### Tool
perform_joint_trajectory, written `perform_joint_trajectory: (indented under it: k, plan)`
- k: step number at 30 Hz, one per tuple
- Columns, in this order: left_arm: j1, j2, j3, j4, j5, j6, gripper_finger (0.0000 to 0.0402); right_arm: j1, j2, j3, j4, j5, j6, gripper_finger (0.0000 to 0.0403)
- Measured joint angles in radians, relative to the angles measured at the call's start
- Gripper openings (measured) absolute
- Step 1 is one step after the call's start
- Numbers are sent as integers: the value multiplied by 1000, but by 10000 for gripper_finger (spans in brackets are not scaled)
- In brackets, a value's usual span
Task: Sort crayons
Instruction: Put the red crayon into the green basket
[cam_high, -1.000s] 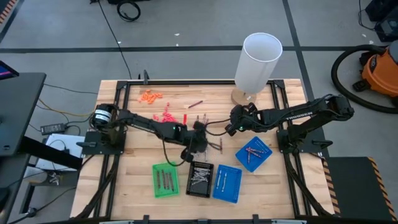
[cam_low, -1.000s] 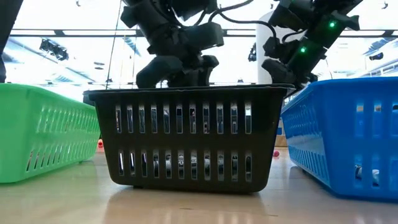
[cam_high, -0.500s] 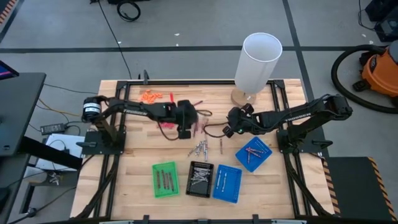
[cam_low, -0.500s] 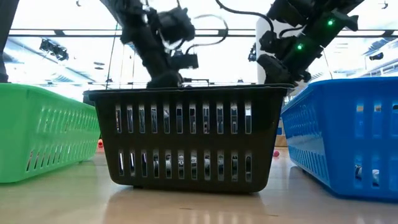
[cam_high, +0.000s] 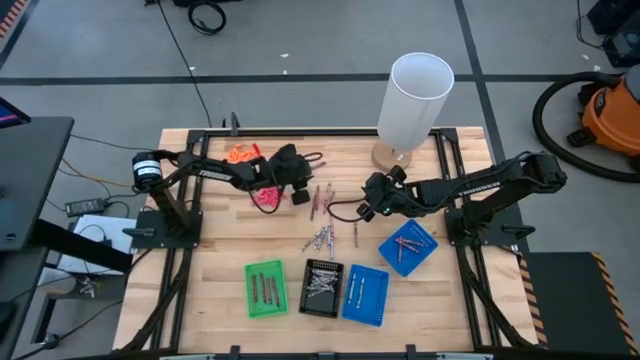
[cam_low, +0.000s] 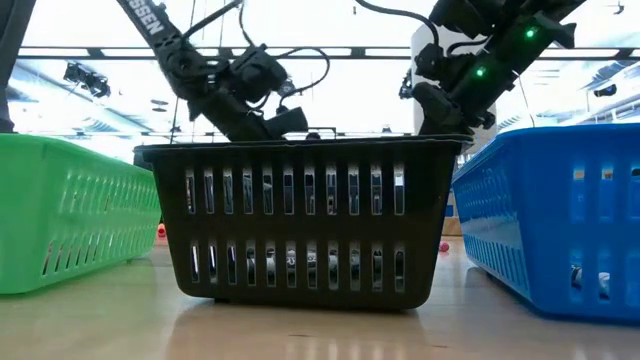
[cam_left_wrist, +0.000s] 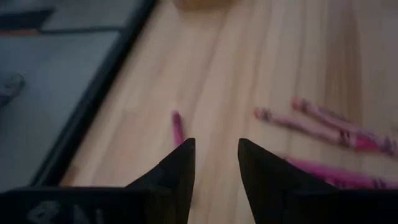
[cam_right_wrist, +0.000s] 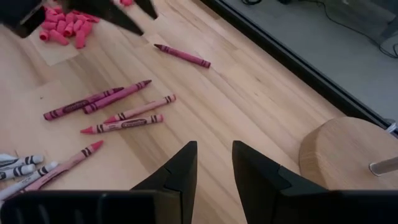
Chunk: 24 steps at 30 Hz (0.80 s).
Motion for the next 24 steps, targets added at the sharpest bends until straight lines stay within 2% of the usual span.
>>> perform_joint_trajectory:
  k: [4, 7, 10, 13, 19, 24]
  plan:
    - [8, 0, -48, 115, 0, -56, 132, 0, 0, 0, 1, 0, -5, 110]
    - [7, 0, -74, 176, 0, -29, 132, 0, 0, 0, 3, 0, -7, 110]
    - [17, 0, -74, 180, 2, -32, 132, 0, 0, 0, 6, 0, -7, 110]
    - [33, 19, -35, 133, 25, -74, 132, 0, 0, 0, 7, 0, -7, 110]
    - [39, 136, 129, -96, 50, -110, 132, -2, 0, 0, 22, 7, -26, 110]
    - [38, 214, 211, -150, -36, -112, 132, -2, 0, 0, 28, 7, -34, 110]
